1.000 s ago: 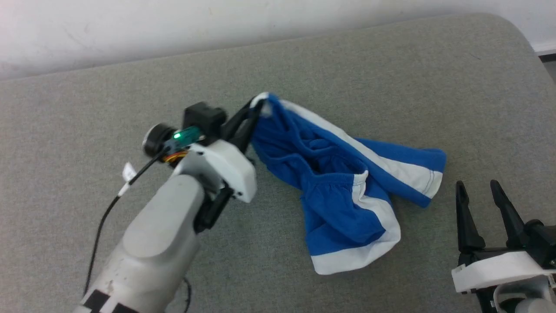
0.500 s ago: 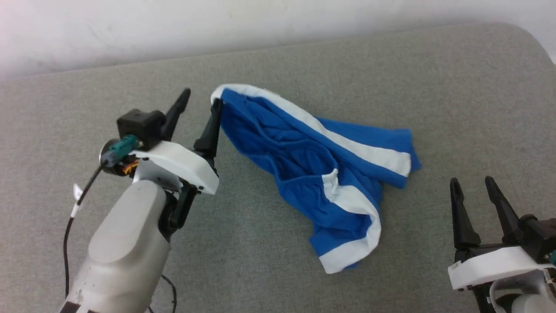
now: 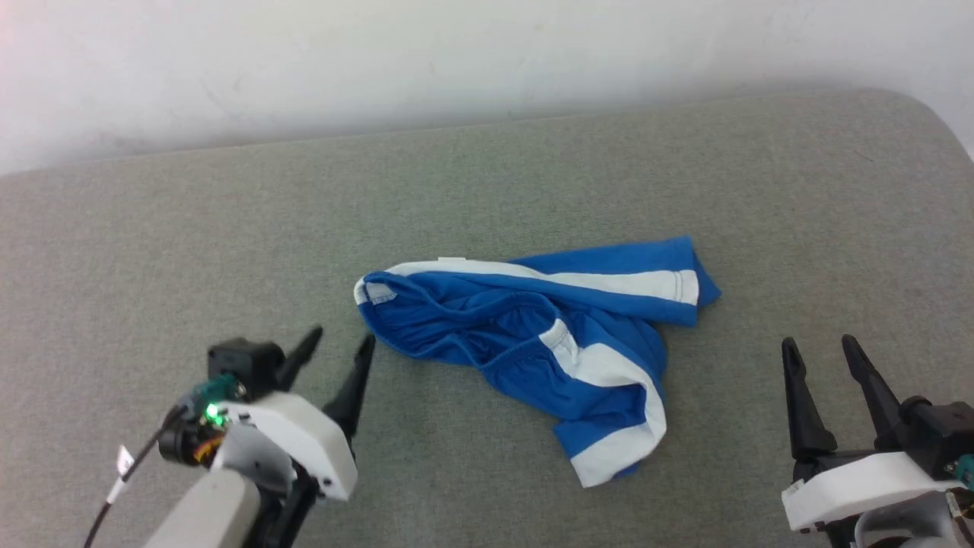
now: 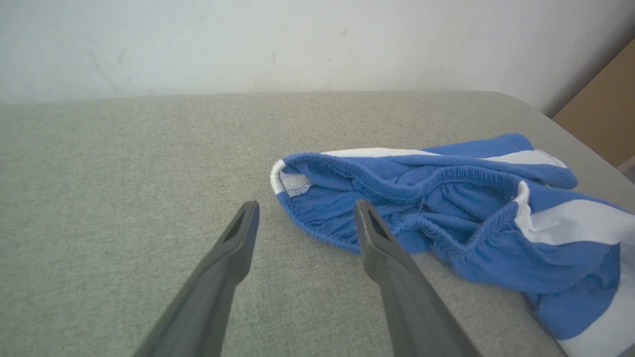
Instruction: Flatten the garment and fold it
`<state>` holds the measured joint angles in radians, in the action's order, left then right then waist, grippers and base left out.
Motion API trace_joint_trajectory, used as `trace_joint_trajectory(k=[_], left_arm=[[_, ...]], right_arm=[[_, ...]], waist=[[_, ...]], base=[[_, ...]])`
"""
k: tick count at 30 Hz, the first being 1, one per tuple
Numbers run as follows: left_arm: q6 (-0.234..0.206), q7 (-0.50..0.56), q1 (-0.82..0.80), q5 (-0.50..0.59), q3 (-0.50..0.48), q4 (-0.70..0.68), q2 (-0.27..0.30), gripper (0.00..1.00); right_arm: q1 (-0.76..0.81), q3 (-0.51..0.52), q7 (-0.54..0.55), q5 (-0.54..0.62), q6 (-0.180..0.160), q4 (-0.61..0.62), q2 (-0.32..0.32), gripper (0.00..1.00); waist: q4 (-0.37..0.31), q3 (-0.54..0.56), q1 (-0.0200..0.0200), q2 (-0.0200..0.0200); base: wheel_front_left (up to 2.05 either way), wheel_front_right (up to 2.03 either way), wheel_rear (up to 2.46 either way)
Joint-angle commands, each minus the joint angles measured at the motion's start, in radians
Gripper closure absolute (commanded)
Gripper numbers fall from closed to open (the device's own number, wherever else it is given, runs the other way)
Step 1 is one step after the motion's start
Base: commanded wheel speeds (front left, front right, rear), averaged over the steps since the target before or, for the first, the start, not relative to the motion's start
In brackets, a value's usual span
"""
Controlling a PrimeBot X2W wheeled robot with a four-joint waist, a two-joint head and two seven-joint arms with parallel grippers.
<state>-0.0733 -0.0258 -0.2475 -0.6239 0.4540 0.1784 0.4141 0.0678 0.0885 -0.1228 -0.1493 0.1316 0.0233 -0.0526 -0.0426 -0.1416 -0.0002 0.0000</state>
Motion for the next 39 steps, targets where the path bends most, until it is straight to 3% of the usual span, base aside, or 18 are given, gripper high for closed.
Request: trace_joint_trajectory(k=[1,6,11,15,20,24,29,34,39], left_arm=[[-0.010,0.025,0.024,-0.003,0.012,-0.017,0.010,0.00],[-0.039,0.010,0.050,0.003,0.007,-0.059,0.010,0.00],[-0.100,-0.167,0.065,0.049,-0.055,-0.129,-0.008,0.00],[-0.146,-0.229,0.117,0.089,-0.117,-0.206,-0.039,0.00],[-0.161,-0.235,0.217,0.218,-0.213,-0.340,-0.116,0.00],[-0.129,-0.236,0.310,0.299,-0.264,-0.384,-0.192,0.00],[-0.056,-0.236,0.367,0.349,-0.309,-0.362,-0.268,0.00],[0.007,-0.236,0.355,0.390,-0.351,-0.343,-0.311,0.00],[0.043,-0.236,0.338,0.416,-0.373,-0.334,-0.331,0.00]], right_arm=[[0.004,-0.002,0.003,-0.001,-0.001,0.005,0.002,0.00],[0.002,-0.006,0.006,0.001,-0.001,0.007,0.002,0.00],[0.003,-0.007,0.008,0.003,-0.001,0.008,0.002,0.00],[0.004,-0.007,0.007,0.002,-0.001,0.010,0.002,0.00],[0.013,-0.007,0.002,-0.008,-0.001,0.008,0.002,0.00],[0.022,-0.007,-0.005,-0.017,-0.001,-0.002,0.002,0.00],[0.033,-0.012,-0.012,-0.027,-0.001,-0.024,0.002,0.00],[0.005,-0.033,-0.006,-0.005,-0.001,-0.026,0.002,0.00],[-0.057,-0.046,0.051,0.051,-0.001,-0.025,0.002,0.00]], waist=[[0.009,-0.001,0.0002,0.0000],[0.019,-0.003,0.0002,0.0000],[0.021,0.005,0.0002,0.0000],[0.017,0.012,0.0002,0.0000],[0.013,0.011,0.0002,0.0000],[0.011,0.011,0.0002,0.0000],[0.019,0.013,0.0002,0.0000],[0.031,0.015,0.0002,0.0000],[0.040,0.003,0.0002,0.0000]], base=[[0.00,0.00,0.00],[0.00,0.00,0.00],[0.00,0.00,0.00],[0.00,0.00,0.00],[0.00,0.00,0.00],[0.00,0.00,0.00],[0.00,0.00,0.00],[0.00,0.00,0.00],[0.00,0.00,0.00]])
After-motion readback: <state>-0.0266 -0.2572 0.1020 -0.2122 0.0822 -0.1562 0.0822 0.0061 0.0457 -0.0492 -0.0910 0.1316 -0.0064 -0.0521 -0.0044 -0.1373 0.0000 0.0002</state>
